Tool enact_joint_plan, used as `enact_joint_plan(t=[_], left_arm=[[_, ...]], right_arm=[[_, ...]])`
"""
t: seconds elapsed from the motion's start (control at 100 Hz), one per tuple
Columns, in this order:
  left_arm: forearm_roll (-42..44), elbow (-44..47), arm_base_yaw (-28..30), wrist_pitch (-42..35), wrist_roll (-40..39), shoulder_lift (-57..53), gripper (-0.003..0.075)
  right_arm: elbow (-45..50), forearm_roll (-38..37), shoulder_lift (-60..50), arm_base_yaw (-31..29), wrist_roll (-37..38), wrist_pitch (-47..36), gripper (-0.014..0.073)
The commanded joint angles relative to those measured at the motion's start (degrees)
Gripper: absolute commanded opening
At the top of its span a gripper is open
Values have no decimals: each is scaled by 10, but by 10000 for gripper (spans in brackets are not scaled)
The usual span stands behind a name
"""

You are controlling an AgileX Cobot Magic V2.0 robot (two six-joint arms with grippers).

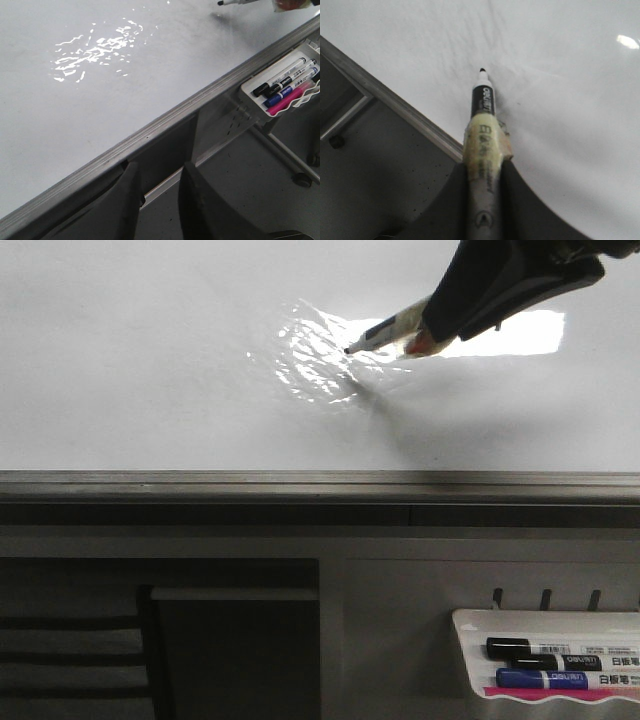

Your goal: Write number 7 on whiteboard

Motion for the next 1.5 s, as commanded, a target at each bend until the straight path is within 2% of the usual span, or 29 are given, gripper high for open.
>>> enact_joint_plan(t=[0.0, 0.24, 0.48, 0.77, 1.02, 1.34, 1.39, 1.49], left_arm=[[-14, -14, 2, -36, -6, -4, 165], [-14, -14, 2, -36, -6, -4, 165], [-14, -14, 2, -36, -6, -4, 165], [-14, -14, 2, -42, -6, -4, 165], [-14, -14, 2, -46, -6, -4, 165], [-16, -14, 2, -42, -5, -4, 165], [-24, -17, 1, -36, -2, -4, 165], [-38, -30, -12, -9, 37, -4, 165]], right_arm=[[-22, 9, 0, 1, 0, -48, -45], [-22, 6, 6, -32, 0, -36, -45], [-22, -13, -1, -107, 0, 47, -45], [-22, -12, -1, -108, 0, 51, -45], [-16, -11, 9, -54, -4, 112, -45], [-26, -15, 1, -17, -20, 122, -45], [-33, -15, -12, -8, -42, 142, -45], [-45, -15, -45, 23, -131, 202, -45]])
